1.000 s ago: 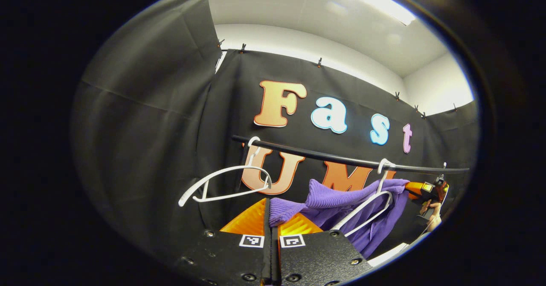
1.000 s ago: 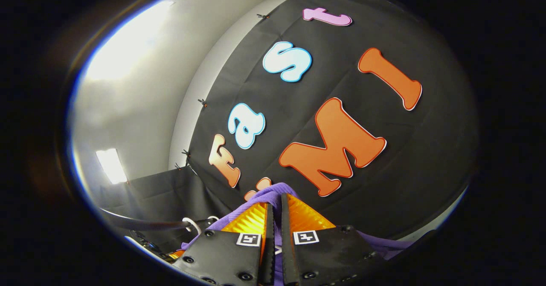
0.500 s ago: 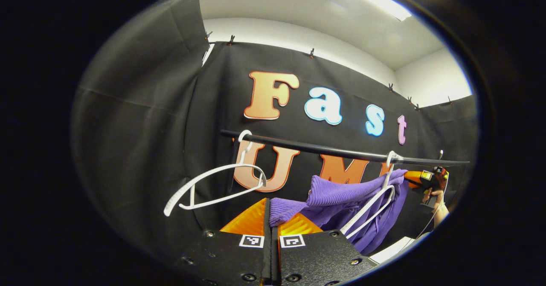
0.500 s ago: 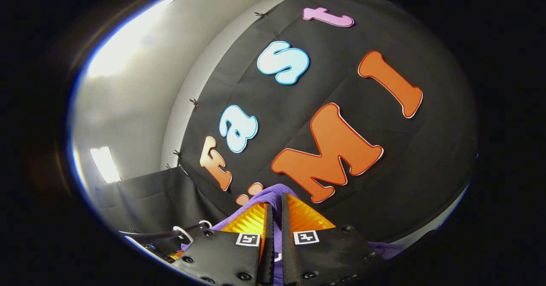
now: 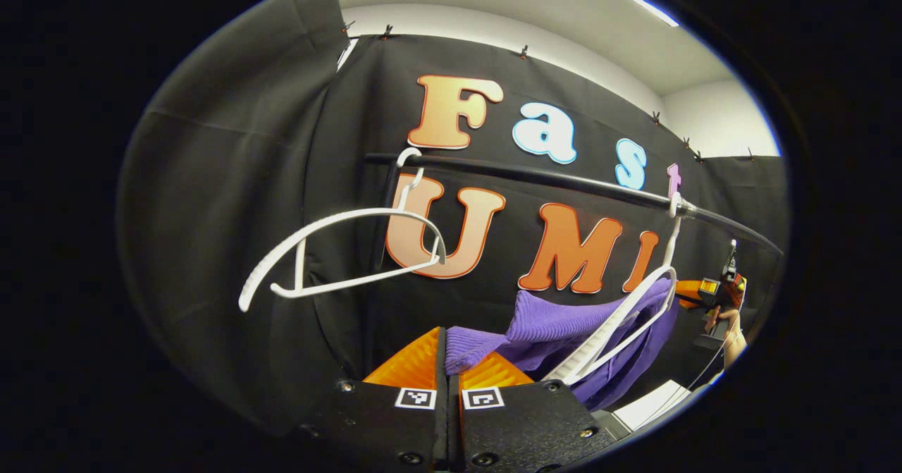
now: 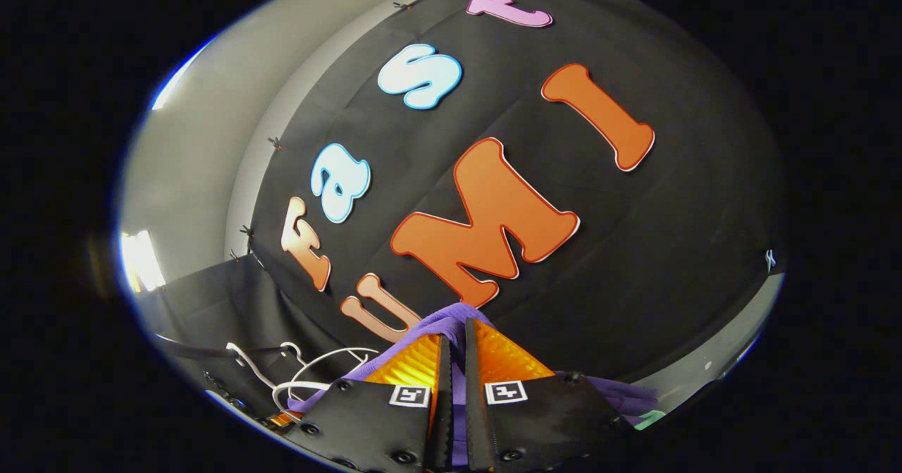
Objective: Grasp the clothes on the hanger with both hands and then place them into the laundry hamper below.
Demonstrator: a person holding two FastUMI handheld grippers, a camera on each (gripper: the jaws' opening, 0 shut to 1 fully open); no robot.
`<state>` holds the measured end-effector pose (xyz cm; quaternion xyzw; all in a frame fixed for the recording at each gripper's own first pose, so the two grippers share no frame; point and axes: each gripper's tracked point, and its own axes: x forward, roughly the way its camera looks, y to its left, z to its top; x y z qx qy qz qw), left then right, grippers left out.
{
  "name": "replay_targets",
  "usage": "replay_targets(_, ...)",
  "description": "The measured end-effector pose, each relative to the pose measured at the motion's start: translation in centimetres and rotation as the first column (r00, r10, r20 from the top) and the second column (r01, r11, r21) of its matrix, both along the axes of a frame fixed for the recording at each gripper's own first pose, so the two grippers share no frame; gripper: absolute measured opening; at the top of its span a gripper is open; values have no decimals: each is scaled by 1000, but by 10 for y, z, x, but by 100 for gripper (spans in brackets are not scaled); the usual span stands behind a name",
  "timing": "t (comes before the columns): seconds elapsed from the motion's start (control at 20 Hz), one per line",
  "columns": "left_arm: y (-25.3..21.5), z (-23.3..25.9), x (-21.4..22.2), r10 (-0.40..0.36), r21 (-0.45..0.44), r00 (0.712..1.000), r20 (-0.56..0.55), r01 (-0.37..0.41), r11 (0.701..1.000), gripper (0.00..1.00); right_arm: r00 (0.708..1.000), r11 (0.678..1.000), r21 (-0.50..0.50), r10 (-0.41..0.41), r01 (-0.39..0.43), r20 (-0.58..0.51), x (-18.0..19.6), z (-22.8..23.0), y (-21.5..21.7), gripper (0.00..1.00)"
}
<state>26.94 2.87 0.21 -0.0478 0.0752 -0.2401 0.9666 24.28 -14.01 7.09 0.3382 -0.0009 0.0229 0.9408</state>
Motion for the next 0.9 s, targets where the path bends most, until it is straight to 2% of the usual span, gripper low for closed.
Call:
replay_targets(0.3,13,-44,-11,26,28,996,-88,-23,999,0,996,1000,8,12,-11,-92,-10,-57,2,15)
replay_targets(0.45,22,-69,-13,65,51,989,-134,-59,997,0,990,1000,7,17,-16,-142,-15,-89,4,15)
replay_targets(0.7,26,-112,-22,98,76,972,-213,-83,994,0,974,1000,1,5,-5,-225,-22,-140,-2,15)
replay_targets(0.8,26,-127,-26,109,91,964,-244,-90,992,2,961,1000,-31,-12,4,-278,-30,-168,-5,15)
replay_targets(0.9,25,-144,-33,124,133,957,-262,-91,987,0,949,998,-61,-30,11,-315,-39,-188,-5,15)
